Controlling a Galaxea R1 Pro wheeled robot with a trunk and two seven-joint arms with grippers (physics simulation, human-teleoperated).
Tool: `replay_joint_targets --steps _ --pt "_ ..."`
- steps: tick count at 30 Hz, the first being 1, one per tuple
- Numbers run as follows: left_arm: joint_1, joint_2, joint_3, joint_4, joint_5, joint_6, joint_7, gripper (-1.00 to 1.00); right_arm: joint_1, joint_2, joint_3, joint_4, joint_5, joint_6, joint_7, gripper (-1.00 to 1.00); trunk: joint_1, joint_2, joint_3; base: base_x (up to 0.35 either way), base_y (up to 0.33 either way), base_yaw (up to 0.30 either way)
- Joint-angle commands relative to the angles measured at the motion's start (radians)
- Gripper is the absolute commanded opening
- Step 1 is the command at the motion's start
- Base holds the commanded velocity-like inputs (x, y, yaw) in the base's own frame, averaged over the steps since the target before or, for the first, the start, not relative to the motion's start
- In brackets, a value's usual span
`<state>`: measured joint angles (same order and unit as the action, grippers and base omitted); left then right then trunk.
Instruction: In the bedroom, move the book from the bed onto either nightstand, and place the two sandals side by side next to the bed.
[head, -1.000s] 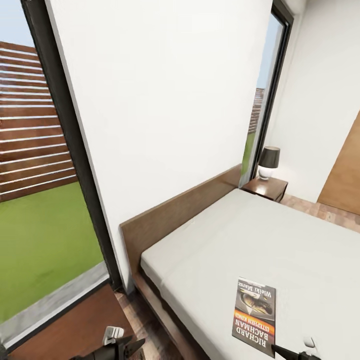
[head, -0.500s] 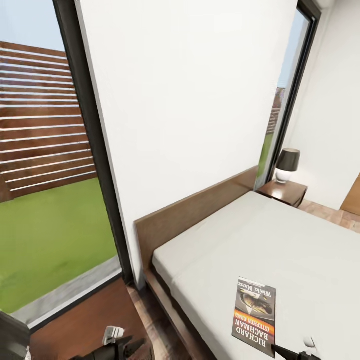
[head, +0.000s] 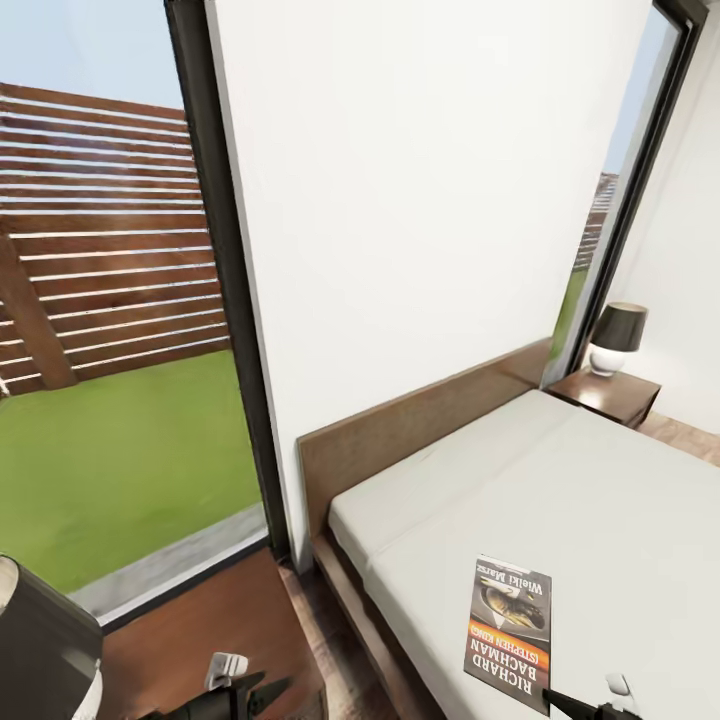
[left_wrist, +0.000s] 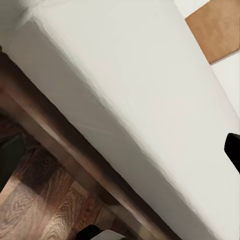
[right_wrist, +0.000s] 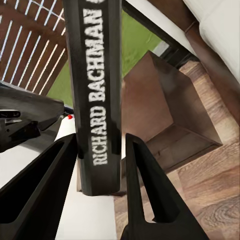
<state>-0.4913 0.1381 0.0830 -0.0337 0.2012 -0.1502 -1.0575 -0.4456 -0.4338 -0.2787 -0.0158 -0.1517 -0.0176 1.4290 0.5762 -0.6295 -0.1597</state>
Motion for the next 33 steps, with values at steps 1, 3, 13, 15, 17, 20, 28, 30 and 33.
replay_joint_targets --steps 1,3,13,15,17,20,28,30,33 --pt "-0.001 0.0 0.008 0.001 -0.006 -0.005 -0.002 1.0 -0.001 0.0 -0.002 0.0 -0.006 -0.002 0.002 -1.0 0.0 -0.002 -0.002 0.0 0.0 0.204" --pt "-0.001 0.0 0.008 0.001 -0.006 -0.005 -0.002 1.0 -0.001 0.0 -0.002 0.0 -0.006 -0.002 0.002 -1.0 0.0 -0.002 -0.002 0.0 0.0 0.204" --pt "-0.001 0.0 0.008 0.001 -0.006 -0.005 -0.002 1.0 -0.001 0.0 -0.002 0.0 -0.006 -0.002 0.002 -1.0 0.0 -0.002 -0.002 0.0 0.0 0.204" --pt "-0.001 0.0 0.008 0.001 -0.006 -0.005 -0.002 1.0 -0.001 0.0 -0.002 0.0 -0.006 -0.002 0.002 -1.0 0.0 -0.002 -0.002 0.0 0.0 0.205" --pt "-0.001 0.0 0.008 0.001 -0.006 -0.005 -0.002 1.0 -0.001 0.0 -0.002 0.0 -0.006 -0.002 0.002 -1.0 0.0 -0.002 -0.002 0.0 0.0 0.205" --pt "-0.001 0.0 0.008 0.001 -0.006 -0.005 -0.002 1.0 -0.001 0.0 -0.002 0.001 -0.006 -0.002 0.002 -1.0 0.0 -0.002 -0.002 0.0 0.0 0.205" --pt "-0.001 0.0 0.008 0.001 -0.006 -0.005 -0.002 1.0 -0.001 0.0 -0.002 0.0 -0.006 -0.002 0.002 -1.0 0.0 -0.002 -0.002 0.0 0.0 0.205" --pt "-0.001 0.0 0.008 0.001 -0.006 -0.005 -0.002 1.0 -0.001 0.0 -0.002 0.0 -0.006 -0.002 0.002 -1.0 0.0 -0.002 -0.002 0.0 0.0 0.205" --pt "-0.001 0.0 0.008 0.001 -0.006 -0.005 -0.002 1.0 -0.001 0.0 -0.002 0.0 -0.006 -0.002 0.002 -1.0 0.0 -0.002 -0.002 0.0 0.0 0.205"
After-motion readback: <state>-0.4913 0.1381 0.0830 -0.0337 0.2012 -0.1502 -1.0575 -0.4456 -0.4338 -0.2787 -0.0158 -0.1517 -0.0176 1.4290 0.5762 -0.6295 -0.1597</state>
